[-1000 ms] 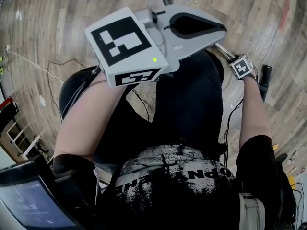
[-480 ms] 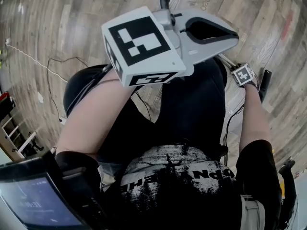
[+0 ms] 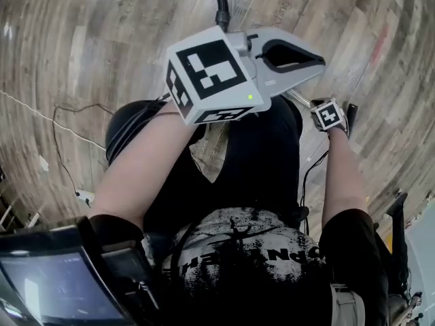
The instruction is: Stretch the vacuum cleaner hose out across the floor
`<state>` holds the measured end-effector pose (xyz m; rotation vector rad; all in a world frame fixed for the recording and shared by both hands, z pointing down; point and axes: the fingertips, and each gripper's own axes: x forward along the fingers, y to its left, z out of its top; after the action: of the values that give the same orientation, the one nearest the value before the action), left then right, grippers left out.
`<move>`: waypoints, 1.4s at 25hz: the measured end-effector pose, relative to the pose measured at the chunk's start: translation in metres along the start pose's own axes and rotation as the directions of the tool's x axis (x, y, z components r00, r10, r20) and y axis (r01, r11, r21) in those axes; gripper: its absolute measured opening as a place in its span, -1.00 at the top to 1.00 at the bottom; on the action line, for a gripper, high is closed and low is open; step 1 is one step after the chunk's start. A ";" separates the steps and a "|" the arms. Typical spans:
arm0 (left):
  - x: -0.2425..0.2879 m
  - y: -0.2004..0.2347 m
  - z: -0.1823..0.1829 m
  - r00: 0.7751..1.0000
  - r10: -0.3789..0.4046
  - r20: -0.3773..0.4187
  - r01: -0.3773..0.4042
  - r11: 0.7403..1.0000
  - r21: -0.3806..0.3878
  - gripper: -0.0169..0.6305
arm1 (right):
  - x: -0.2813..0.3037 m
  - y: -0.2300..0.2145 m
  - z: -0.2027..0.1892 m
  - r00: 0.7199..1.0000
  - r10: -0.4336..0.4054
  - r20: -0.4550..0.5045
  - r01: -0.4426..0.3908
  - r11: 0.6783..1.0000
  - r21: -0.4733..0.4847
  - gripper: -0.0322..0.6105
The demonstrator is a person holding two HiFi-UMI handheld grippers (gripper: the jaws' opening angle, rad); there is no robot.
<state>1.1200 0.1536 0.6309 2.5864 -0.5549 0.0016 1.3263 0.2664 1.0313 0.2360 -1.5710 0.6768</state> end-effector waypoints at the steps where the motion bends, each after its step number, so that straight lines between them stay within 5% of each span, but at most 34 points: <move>1: -0.011 0.000 0.010 1.000 0.008 -0.002 -0.008 1.000 -0.005 0.94 | -0.022 0.009 0.013 1.000 -0.012 0.016 0.012 1.000 -0.006 0.89; 4: -0.052 -0.005 0.052 0.998 0.064 -0.006 -0.064 0.998 -0.005 0.94 | -0.104 0.023 0.056 0.990 -0.102 0.094 0.108 0.992 -0.060 0.89; 9: -0.120 -0.036 0.137 0.988 0.144 0.058 -0.138 0.985 -0.099 0.94 | -0.261 0.083 0.132 0.942 -0.123 0.313 0.156 0.985 -0.080 0.88; 18: -0.201 -0.082 0.281 0.973 0.221 0.068 -0.217 0.974 -0.070 0.94 | -0.545 0.208 0.269 0.747 -0.096 0.658 0.197 0.977 -0.082 0.88; 24: -0.226 -0.086 0.362 0.969 0.231 0.082 -0.232 0.973 -0.002 0.94 | -0.683 0.250 0.330 0.580 -0.046 0.814 0.187 0.979 -0.078 0.88; 32: -0.226 -0.107 0.433 0.967 0.213 0.137 -0.231 0.963 0.138 0.95 | -0.798 0.277 0.353 0.205 0.044 0.978 0.031 0.998 -0.051 0.89; 35: -0.220 -0.120 0.454 0.960 0.230 0.158 -0.255 0.953 0.161 0.95 | -0.834 0.286 0.356 0.140 0.113 0.984 0.041 0.992 -0.120 0.88</move>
<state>0.9198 0.1226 0.1539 2.6875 -0.9637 -0.0459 0.9883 0.0981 0.1589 0.6721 -2.9702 0.4022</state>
